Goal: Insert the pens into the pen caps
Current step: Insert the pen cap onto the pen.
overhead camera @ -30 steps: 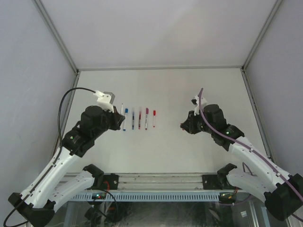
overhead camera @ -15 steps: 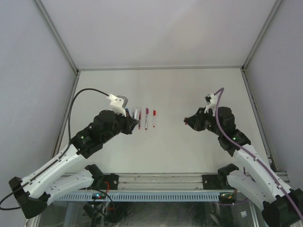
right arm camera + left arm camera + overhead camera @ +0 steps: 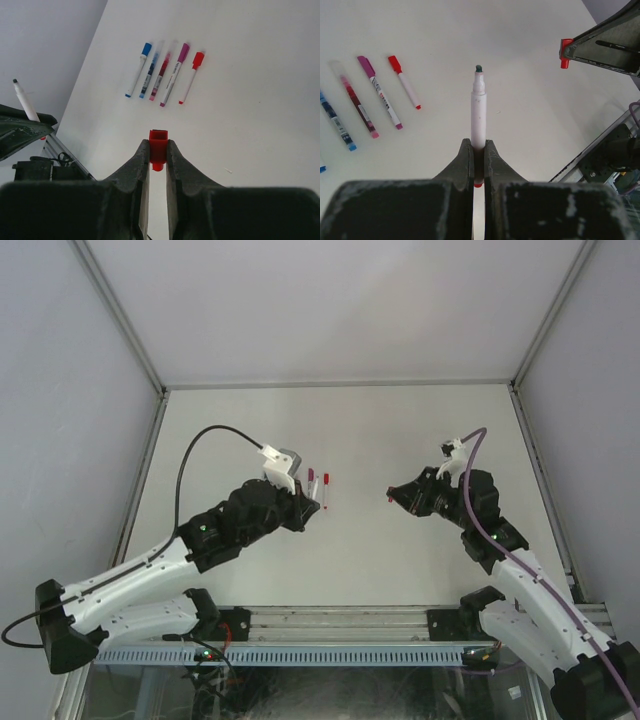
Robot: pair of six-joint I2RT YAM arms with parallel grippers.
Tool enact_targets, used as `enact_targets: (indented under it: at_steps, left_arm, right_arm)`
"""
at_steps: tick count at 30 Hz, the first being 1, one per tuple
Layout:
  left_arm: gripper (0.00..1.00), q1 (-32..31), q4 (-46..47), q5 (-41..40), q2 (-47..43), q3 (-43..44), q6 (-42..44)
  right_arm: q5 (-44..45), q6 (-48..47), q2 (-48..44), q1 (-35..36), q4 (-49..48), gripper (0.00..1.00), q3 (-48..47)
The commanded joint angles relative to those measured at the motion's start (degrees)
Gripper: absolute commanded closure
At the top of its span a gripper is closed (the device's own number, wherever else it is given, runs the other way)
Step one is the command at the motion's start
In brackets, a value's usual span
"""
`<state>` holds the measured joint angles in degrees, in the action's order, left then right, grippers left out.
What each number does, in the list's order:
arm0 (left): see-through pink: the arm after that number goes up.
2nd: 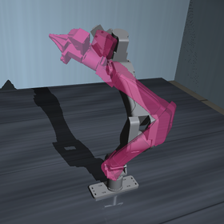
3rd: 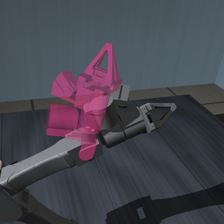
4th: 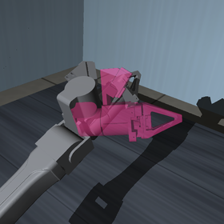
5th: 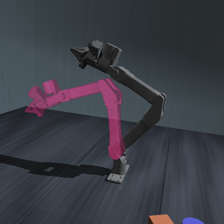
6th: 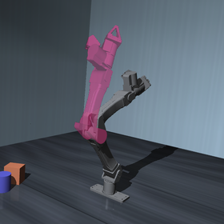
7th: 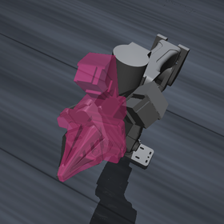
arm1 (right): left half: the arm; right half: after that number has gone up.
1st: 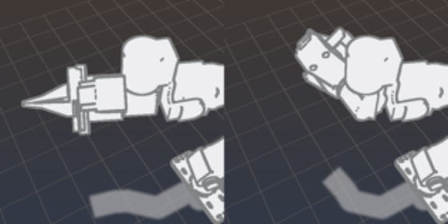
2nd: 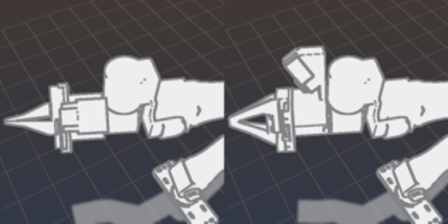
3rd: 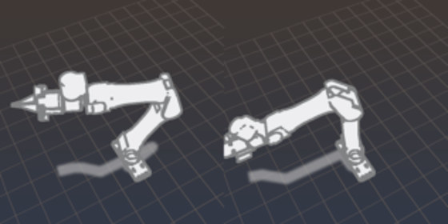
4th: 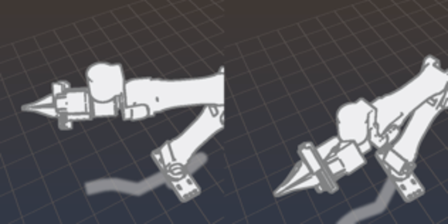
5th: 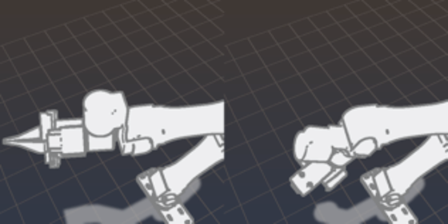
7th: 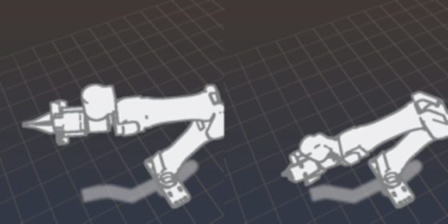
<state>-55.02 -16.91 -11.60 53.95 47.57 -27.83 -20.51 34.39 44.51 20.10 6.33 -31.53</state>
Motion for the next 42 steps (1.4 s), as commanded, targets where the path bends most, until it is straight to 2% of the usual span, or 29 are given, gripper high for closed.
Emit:
enact_targets:
  at_steps: [1,5,15,26,33,42]
  left_arm:
    - [1.00,-1.7,4.9,-1.2,0.6,0.3,-0.7]
    - [1.00,-2.6,5.4,-1.6,1.1,0.3,-1.0]
    - [1.00,-3.5,5.4,-2.5,1.1,0.5,-1.0]
    - [1.00,-4.3,6.6,-1.7,0.6,0.3,0.1]
    - [1.00,-5.0,7.3,-1.5,0.2,0.0,1.1]
    - [1.00,-5.7,8.6,-2.0,-0.1,-0.6,1.4]
  right_arm:
    - [-3.3,4.7,0.2,-0.3,-6.8,1.00,0.1]
    - [-6.4,7.1,1.0,0.2,-11.7,1.00,0.2]
    - [-0.3,9.4,0.8,6.4,-15.6,1.00,0.1]
    - [0.8,13.8,2.5,9.8,-26.5,1.00,0.2]
    - [0.6,11.9,5.5,10.9,-26.3,1.00,-3.5]
    - [2.0,13.2,4.9,11.2,-27.3,1.00,-3.8]
